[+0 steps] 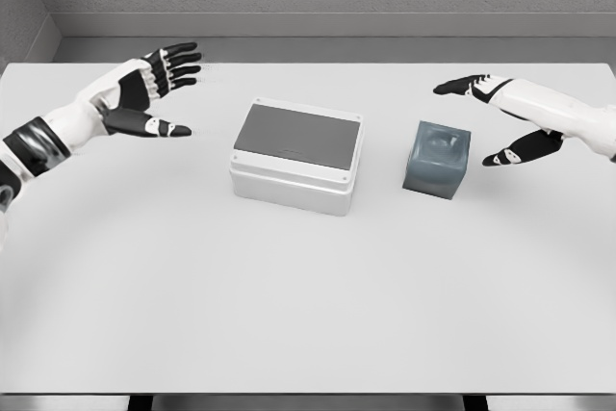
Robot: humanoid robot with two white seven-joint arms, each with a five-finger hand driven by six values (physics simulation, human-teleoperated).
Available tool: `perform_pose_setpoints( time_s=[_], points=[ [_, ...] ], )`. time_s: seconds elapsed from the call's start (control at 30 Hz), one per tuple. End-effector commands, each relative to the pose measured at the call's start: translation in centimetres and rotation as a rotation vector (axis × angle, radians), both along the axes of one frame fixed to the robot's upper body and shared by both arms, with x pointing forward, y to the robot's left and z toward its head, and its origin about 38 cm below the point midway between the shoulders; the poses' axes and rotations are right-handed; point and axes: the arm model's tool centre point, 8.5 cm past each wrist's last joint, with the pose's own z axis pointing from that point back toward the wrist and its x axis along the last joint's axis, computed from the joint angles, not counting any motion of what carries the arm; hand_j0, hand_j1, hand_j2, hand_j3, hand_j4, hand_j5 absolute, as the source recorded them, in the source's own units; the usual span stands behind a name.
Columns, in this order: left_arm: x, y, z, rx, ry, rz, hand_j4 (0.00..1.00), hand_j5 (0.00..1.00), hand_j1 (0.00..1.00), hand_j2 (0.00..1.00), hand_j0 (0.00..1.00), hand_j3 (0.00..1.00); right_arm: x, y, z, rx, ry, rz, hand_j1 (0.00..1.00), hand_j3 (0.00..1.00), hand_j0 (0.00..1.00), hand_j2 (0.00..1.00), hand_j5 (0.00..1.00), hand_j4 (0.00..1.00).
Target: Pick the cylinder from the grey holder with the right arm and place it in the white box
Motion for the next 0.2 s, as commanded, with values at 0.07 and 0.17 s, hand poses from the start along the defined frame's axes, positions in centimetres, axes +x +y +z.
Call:
perform_pose_setpoints(
  time_s=[0.07, 0.17],
  points=[
    [-0.8, 4.7, 2.4, 0.039, -0.045, 0.079, 1.0, 1.0, 1.0, 1.0, 1.0, 1.0, 0.0, 0.0, 0.1, 0.009, 0.001, -0.002, 1.0, 1.0, 1.0, 1.0, 1.0, 1.0],
    [-1.4, 7.1, 3.0, 0.059, -0.051, 0.123, 1.0, 1.0, 1.0, 1.0, 1.0, 1.0, 0.0, 0.0, 0.1, 0.009, 0.001, -0.002, 1.0, 1.0, 1.0, 1.0, 1.0, 1.0]
  ],
)
